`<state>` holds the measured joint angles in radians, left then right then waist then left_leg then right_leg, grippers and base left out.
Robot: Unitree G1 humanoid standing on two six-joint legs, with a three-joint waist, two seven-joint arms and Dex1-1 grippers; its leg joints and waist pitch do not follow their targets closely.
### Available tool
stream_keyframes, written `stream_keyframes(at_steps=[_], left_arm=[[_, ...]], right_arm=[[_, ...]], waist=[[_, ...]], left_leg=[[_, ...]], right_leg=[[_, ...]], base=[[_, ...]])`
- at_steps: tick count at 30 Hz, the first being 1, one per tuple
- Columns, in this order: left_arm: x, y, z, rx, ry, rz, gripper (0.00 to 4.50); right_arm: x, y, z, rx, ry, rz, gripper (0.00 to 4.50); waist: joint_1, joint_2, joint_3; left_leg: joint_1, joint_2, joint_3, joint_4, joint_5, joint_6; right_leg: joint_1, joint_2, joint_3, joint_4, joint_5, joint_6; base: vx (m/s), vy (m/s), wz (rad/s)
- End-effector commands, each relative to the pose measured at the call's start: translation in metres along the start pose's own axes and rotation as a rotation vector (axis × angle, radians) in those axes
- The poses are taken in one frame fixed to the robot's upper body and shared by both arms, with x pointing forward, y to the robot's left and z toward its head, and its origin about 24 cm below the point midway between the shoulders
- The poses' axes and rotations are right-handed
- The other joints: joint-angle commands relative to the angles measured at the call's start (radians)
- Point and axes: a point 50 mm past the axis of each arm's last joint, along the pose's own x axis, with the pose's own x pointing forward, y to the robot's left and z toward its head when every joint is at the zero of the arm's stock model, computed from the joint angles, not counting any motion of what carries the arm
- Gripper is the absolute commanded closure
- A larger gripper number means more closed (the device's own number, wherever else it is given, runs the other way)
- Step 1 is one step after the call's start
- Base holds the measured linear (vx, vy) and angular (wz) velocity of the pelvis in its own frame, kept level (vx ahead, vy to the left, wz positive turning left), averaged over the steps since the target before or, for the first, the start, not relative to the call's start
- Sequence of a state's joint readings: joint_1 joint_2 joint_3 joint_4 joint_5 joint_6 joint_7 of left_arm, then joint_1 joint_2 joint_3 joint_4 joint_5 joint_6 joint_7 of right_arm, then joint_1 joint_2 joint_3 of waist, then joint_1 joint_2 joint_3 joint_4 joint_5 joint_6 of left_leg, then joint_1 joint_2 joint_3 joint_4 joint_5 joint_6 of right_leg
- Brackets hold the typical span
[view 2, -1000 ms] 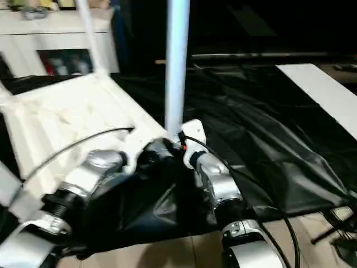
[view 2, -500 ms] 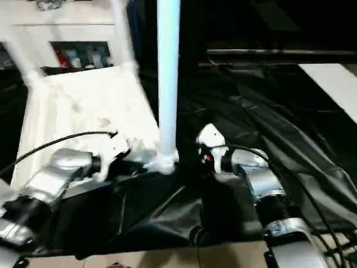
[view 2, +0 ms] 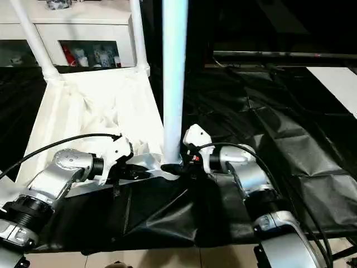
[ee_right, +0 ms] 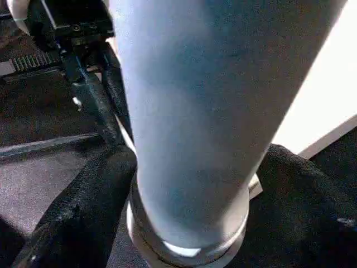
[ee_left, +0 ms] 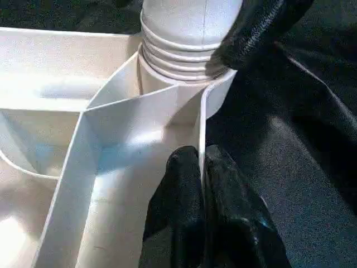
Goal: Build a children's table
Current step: Rotate leg to tighten
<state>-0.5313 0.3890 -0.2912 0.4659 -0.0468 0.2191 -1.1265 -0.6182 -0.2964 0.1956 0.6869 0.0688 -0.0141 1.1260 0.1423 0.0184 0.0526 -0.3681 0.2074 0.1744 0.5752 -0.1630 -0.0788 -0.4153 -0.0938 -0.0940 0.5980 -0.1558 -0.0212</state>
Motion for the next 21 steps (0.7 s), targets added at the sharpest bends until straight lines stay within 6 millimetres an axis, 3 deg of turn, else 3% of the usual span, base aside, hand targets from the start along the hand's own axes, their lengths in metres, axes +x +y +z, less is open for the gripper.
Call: stream_keyframes(at_steps=[1, 4, 10, 17, 20, 21], left_arm=[[0.004, -0.003, 0.017, 0.043, -0.085, -0.043, 4.5], [0.004, -0.002, 0.017, 0.043, -0.081, -0.035, 4.5], [0.003, 0.0, 0.015, 0.034, -0.075, -0.022, 4.5], [0.002, 0.0, 0.013, 0.018, -0.071, -0.019, 4.5], [0.007, 0.005, 0.008, -0.038, -0.047, 0.063, 4.5], [0.012, 0.01, 0.007, -0.062, -0.029, 0.13, 4.5]], right_arm=[[0.0, -0.002, 0.003, -0.023, 0.007, 0.015, 0.92], [-0.001, -0.001, 0.001, -0.024, 0.014, 0.023, 1.02], [0.001, -0.002, 0.003, 0.009, -0.017, 0.02, 1.64], [0.005, 0.004, -0.001, 0.034, -0.036, 0.04, 1.78], [0.011, 0.007, -0.01, 0.127, -0.098, -0.088, 1.78], [0.015, 0.006, -0.014, 0.173, -0.112, -0.19, 1.78]], waist=[[-0.006, -0.006, -0.073], [-0.005, -0.007, -0.073], [-0.006, -0.007, -0.074], [-0.004, -0.009, -0.073], [-0.006, -0.01, -0.074], [-0.009, -0.006, -0.067]], left_leg=[[0.009, 0.021, 0.001, -0.06, -0.236, 0.039], [0.009, 0.022, 0.0, -0.06, -0.237, 0.039], [0.009, 0.021, 0.0, -0.059, -0.236, 0.039], [0.008, 0.021, 0.0, -0.058, -0.231, 0.041], [0.007, 0.022, 0.001, -0.059, -0.225, 0.043], [0.01, 0.021, 0.0, -0.064, -0.246, 0.03]], right_leg=[[0.058, -0.051, 0.046, -0.064, -0.254, -0.188], [0.058, -0.051, 0.045, -0.065, -0.264, -0.184], [0.059, -0.05, 0.045, -0.064, -0.263, -0.185], [0.059, -0.051, 0.045, -0.064, -0.271, -0.182], [0.058, -0.05, 0.046, -0.062, -0.26, -0.184], [0.052, -0.05, 0.048, -0.071, -0.296, -0.175]], base=[[0.0, 0.0, 0.0], [0.0, 0.0, 0.0], [0.0, 0.0, 0.0], [0.0, 0.0, 0.0], [0.0, 0.0, 0.0], [0.0, 0.0, 0.0]])
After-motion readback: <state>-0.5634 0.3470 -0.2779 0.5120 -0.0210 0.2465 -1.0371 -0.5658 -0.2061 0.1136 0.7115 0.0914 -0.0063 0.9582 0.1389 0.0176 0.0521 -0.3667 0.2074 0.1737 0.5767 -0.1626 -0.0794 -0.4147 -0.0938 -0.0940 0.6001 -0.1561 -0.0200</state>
